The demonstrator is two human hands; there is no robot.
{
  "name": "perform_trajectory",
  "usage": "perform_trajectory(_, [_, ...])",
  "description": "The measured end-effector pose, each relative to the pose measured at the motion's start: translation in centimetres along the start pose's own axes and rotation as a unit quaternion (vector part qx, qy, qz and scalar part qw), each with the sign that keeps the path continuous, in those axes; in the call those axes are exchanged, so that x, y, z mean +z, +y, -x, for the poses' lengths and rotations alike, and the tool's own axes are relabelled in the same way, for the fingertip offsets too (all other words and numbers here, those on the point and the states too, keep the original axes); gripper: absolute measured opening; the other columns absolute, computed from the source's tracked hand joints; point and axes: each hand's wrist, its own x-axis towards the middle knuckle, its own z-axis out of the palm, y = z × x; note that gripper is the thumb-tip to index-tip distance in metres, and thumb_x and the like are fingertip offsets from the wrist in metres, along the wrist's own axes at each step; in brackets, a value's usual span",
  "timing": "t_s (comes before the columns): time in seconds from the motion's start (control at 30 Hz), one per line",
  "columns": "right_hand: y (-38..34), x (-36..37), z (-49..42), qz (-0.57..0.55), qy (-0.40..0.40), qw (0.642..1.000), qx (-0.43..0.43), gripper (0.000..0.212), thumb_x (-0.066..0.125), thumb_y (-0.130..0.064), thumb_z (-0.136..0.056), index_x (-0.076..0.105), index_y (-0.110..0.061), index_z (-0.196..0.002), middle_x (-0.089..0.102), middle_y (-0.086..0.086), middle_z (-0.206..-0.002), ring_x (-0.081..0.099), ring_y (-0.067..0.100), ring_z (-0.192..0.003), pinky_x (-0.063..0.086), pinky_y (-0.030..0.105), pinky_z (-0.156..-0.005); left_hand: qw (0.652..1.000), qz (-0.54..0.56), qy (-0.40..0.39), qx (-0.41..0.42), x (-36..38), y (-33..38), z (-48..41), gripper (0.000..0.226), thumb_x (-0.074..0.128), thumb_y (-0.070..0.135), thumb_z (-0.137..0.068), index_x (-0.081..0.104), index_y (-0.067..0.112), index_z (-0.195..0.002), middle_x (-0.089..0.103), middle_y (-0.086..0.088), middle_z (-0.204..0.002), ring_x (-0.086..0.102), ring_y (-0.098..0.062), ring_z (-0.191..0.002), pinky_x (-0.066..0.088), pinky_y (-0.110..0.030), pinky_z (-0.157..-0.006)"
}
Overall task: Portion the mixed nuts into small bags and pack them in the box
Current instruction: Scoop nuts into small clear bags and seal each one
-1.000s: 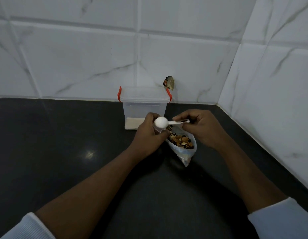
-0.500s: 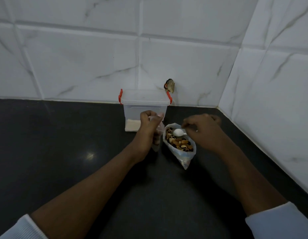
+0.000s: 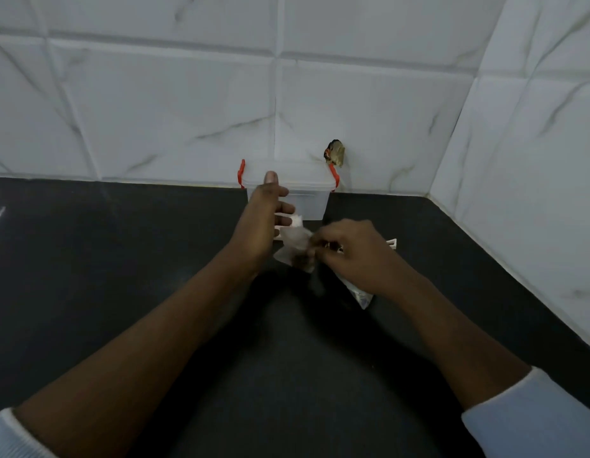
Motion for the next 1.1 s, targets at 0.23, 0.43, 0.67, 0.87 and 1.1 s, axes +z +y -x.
perform_trajectory(0.23, [-0.2, -0.4, 0.0, -0.009, 0.026, 1.0, -0.006, 0.012, 0.069, -0.017, -0.094, 0.078, -0.018, -0.102, 0.074, -0.007, -0.093, 0.063, 0.006, -0.083, 0.05, 0.026, -0.079, 0.996, 0.015, -0.083, 0.021, -1.7, -2.1, 0.9, 0.046, 0.055, 0.058, -0.096, 0.063, 0.02, -0.121, 0.073, -0.007, -0.113, 0.071, -0.023, -0.104, 0.055, -0.039, -0.092])
perform_trajectory(0.43, [-0.3, -0.4, 0.1, -0.068, 0.039, 0.996, 0.032, 0.013, 0.067, -0.013, -0.095, 0.076, -0.019, -0.103, 0.074, -0.009, -0.093, 0.066, 0.005, -0.085, 0.048, 0.019, -0.075, 0.976, 0.076, -0.201, -0.033, -1.7, -2.3, 1.3, 0.062, 0.084, 0.018, -0.081, 0.055, 0.012, -0.136, 0.074, -0.012, -0.114, 0.072, -0.032, -0.106, 0.059, -0.047, -0.089])
perform_trajectory(0.67, [-0.8, -0.7, 0.2, -0.135, 0.093, 0.984, 0.07, 0.011, 0.069, -0.011, -0.095, 0.074, -0.014, -0.105, 0.075, -0.008, -0.093, 0.069, 0.006, -0.085, 0.052, 0.015, -0.074, 0.969, 0.073, -0.235, -0.021, -1.1, -2.5, 1.4, 0.064, 0.08, -0.013, -0.076, 0.056, 0.002, -0.133, 0.073, -0.019, -0.112, 0.072, -0.032, -0.105, 0.059, -0.048, -0.088])
perform_trajectory(0.87, [-0.8, -0.7, 0.3, -0.118, 0.101, 0.986, 0.057, 0.011, 0.068, -0.011, -0.095, 0.075, -0.015, -0.103, 0.075, -0.007, -0.093, 0.069, 0.008, -0.086, 0.052, 0.018, -0.075, 0.98, 0.07, -0.188, 0.001, -0.6, -2.6, 1.4, 0.06, 0.086, -0.008, -0.07, 0.062, 0.003, -0.124, 0.075, -0.018, -0.106, 0.073, -0.033, -0.1, 0.06, -0.055, -0.088])
perform_trajectory(1.1, [-0.4, -0.7, 0.3, -0.104, 0.097, 0.988, 0.058, 0.009, 0.069, -0.011, -0.095, 0.074, -0.016, -0.101, 0.073, -0.011, -0.088, 0.067, 0.004, -0.08, 0.047, 0.012, -0.072, 0.984, 0.034, -0.175, 0.022, -0.6, -2.9, 1.3, 0.042, 0.08, -0.009, -0.079, 0.065, -0.003, -0.118, 0.073, -0.026, -0.107, 0.073, -0.035, -0.098, 0.061, -0.049, -0.089])
